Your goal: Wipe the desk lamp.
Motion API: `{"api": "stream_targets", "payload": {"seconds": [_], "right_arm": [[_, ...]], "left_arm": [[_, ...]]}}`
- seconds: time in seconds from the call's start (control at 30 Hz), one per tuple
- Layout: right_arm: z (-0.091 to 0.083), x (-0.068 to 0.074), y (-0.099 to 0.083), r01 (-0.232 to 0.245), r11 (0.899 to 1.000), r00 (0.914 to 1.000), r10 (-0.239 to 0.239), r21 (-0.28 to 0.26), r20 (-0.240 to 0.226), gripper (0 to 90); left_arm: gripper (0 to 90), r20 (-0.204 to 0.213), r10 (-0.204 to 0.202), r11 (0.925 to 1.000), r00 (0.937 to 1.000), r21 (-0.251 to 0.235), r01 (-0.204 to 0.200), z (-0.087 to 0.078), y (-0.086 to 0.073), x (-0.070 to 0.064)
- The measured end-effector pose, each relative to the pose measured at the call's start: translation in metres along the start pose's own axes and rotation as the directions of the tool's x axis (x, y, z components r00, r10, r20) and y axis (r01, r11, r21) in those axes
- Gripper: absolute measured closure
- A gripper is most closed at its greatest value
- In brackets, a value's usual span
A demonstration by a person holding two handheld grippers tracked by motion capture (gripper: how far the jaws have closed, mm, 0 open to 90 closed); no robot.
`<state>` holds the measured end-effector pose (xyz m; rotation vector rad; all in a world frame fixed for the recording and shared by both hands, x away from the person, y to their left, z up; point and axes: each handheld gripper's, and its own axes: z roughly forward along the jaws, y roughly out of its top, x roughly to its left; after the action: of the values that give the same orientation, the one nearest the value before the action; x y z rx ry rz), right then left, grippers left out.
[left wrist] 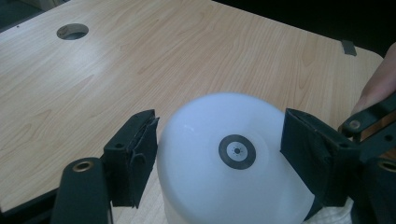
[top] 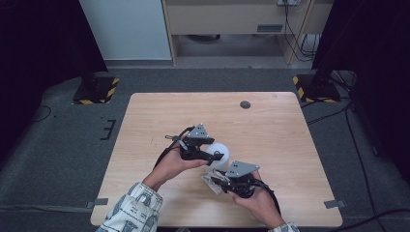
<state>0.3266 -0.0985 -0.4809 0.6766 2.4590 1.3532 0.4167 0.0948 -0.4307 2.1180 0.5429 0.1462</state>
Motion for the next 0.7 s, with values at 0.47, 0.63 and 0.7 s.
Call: {"api": "stream_targets", "payload": {"seconds": [0.47,0.63,0.7], "right_arm": [[0.021,-0.004,-0.021,0.013,0.991,0.9999,-0.013,0.134,-0.005,71.4],[0.015,-0.009,-0.024,-0.001,0.990,1.0000,0.000,0.143,0.006,71.5],[0.011,-0.011,-0.025,-0.002,0.989,0.9999,-0.001,0.146,0.017,71.4]], "left_arm": [[28.5,-0.015,0.013,0.9999,0.9998,0.006,-0.012,0.000,0.002,-0.001],[28.5,-0.013,0.013,0.9999,0.9998,0.010,-0.013,0.000,0.003,-0.002],[28.5,-0.012,0.013,0.9998,0.9998,0.012,-0.013,0.000,0.003,-0.002]]}}
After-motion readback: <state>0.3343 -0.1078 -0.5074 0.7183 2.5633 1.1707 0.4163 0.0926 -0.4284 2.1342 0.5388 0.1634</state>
